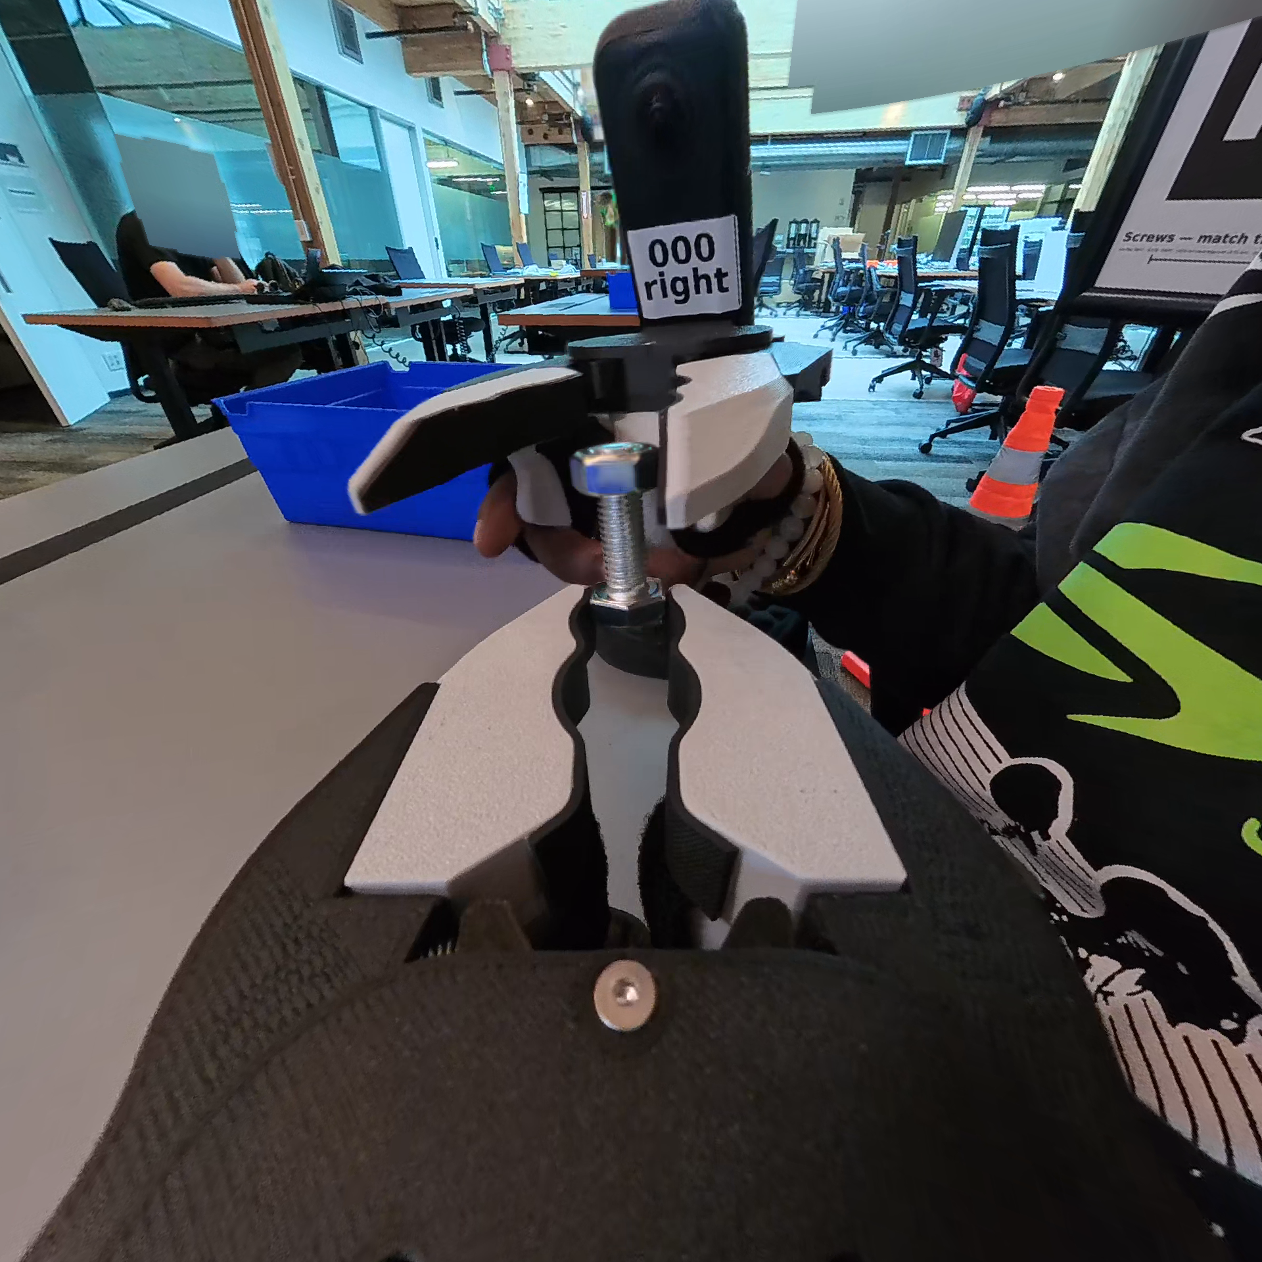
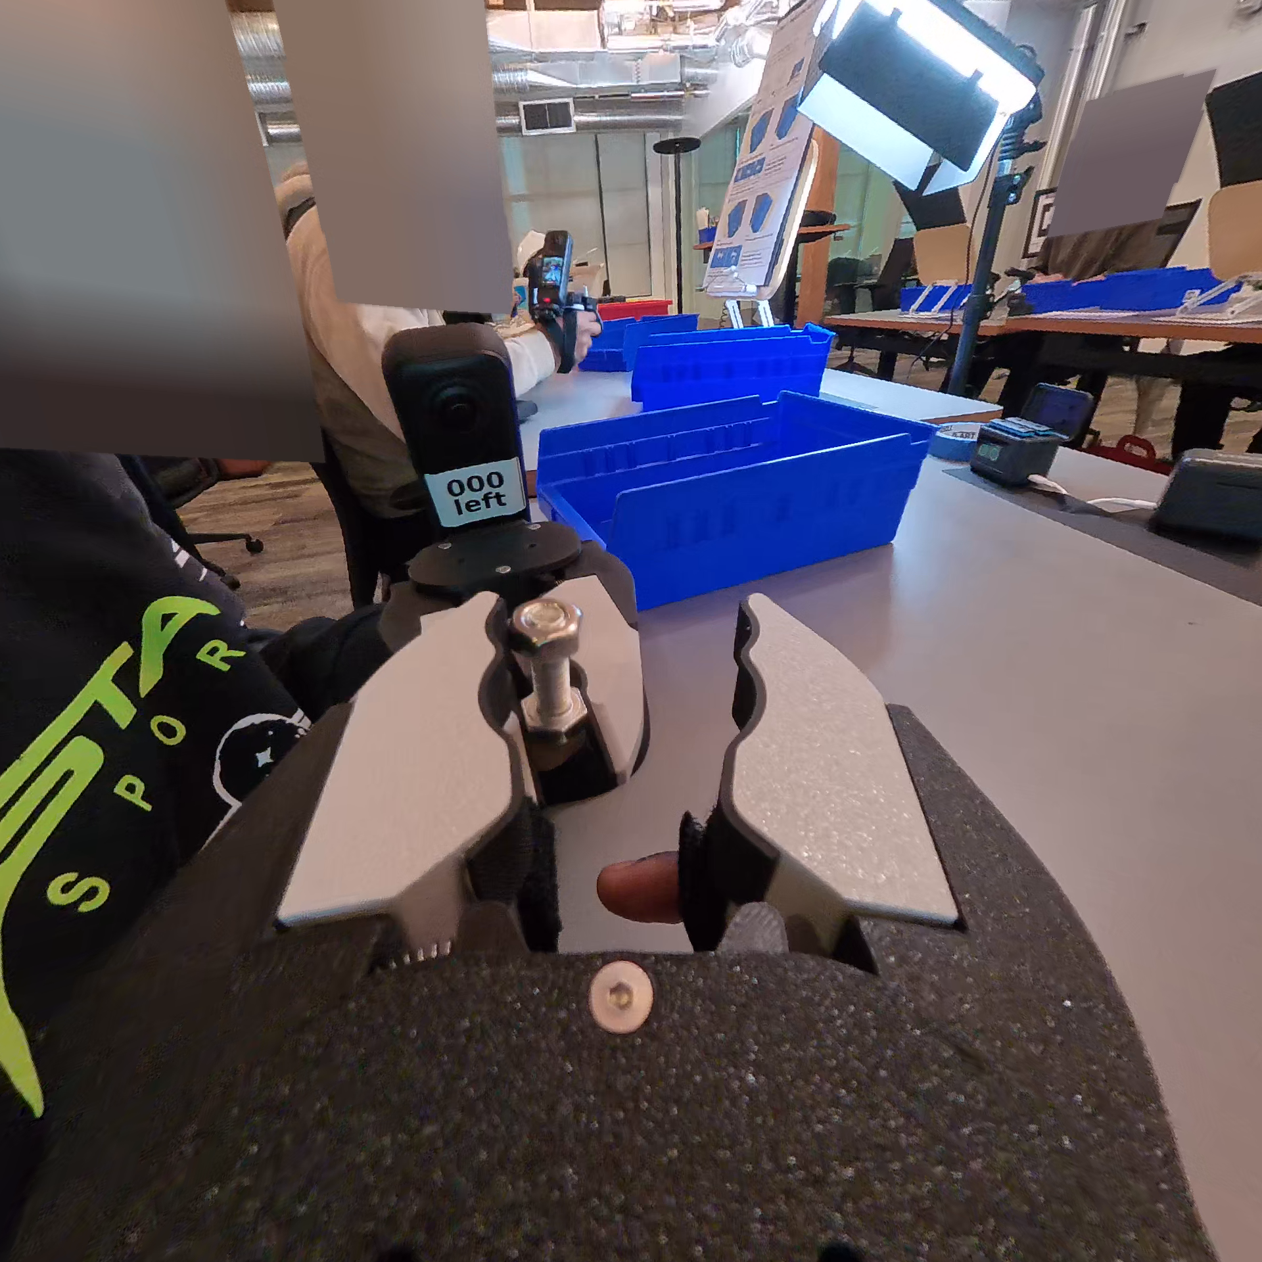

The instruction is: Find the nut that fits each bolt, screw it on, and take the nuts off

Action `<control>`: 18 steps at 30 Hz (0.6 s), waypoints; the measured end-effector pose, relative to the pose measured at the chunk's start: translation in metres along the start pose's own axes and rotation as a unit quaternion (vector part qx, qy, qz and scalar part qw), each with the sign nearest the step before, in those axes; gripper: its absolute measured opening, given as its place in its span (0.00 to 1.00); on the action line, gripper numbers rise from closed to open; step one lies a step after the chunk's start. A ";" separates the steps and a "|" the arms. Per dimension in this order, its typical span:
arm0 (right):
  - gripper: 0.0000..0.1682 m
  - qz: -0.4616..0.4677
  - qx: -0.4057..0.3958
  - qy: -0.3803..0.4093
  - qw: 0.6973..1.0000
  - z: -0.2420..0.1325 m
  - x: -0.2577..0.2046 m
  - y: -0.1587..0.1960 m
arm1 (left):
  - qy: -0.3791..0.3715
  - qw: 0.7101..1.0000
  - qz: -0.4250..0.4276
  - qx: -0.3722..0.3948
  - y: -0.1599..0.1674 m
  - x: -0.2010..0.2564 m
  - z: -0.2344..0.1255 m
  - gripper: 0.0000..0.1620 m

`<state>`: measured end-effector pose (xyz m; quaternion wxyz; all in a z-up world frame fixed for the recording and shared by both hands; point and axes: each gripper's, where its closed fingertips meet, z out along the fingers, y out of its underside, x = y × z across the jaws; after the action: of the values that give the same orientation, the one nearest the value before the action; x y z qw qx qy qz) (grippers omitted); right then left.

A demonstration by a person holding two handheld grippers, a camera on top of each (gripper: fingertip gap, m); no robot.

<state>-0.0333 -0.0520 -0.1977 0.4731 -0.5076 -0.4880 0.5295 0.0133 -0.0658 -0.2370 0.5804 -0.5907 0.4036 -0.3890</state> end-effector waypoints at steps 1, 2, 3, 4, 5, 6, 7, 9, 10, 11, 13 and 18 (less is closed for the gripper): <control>0.38 -0.001 0.002 0.004 1.000 -0.003 0.001 0.000 | 0.000 1.000 -0.001 0.002 0.000 0.000 0.000 0.11; 0.38 -0.001 0.003 0.006 1.000 -0.006 0.002 -0.001 | -0.001 1.000 -0.002 0.003 -0.001 -0.001 -0.001 0.11; 0.37 -0.001 0.004 0.008 1.000 -0.009 0.003 -0.001 | -0.001 1.000 -0.004 0.004 -0.001 -0.001 -0.001 0.11; 0.37 -0.001 0.006 0.011 1.000 -0.012 0.004 -0.001 | -0.001 1.000 -0.005 0.006 -0.002 -0.001 -0.001 0.11; 0.37 -0.001 0.006 0.012 1.000 -0.015 0.005 -0.001 | -0.002 1.000 -0.007 0.007 -0.002 -0.002 -0.001 0.11; 0.35 -0.002 0.006 0.012 1.000 -0.018 0.005 -0.001 | -0.002 1.000 -0.007 0.006 -0.002 -0.002 -0.001 0.11; 0.33 -0.003 0.007 0.014 1.000 -0.020 0.005 -0.001 | -0.003 1.000 -0.008 0.006 -0.002 -0.002 -0.001 0.11; 0.23 -0.005 0.011 0.032 0.999 -0.027 0.011 -0.002 | -0.001 1.000 -0.010 0.012 -0.003 -0.002 -0.002 0.11; 0.22 -0.005 0.014 0.043 0.999 -0.030 0.015 -0.002 | 0.000 1.000 -0.009 0.013 -0.003 -0.002 -0.003 0.11; 0.22 -0.003 0.018 0.046 0.999 -0.033 0.017 -0.003 | -0.002 1.000 -0.008 0.011 -0.003 -0.002 -0.002 0.11; 0.22 0.003 0.028 0.039 0.999 -0.036 0.015 -0.006 | -0.001 1.000 -0.008 0.009 -0.002 -0.002 -0.002 0.11; 0.32 0.002 0.029 0.002 1.000 -0.025 0.000 -0.008 | -0.002 1.000 -0.009 0.009 -0.003 -0.002 -0.002 0.11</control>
<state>-0.0082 -0.0501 -0.1900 0.4877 -0.4954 -0.4706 0.5434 0.0106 -0.0643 -0.2343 0.5829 -0.5898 0.3935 -0.3969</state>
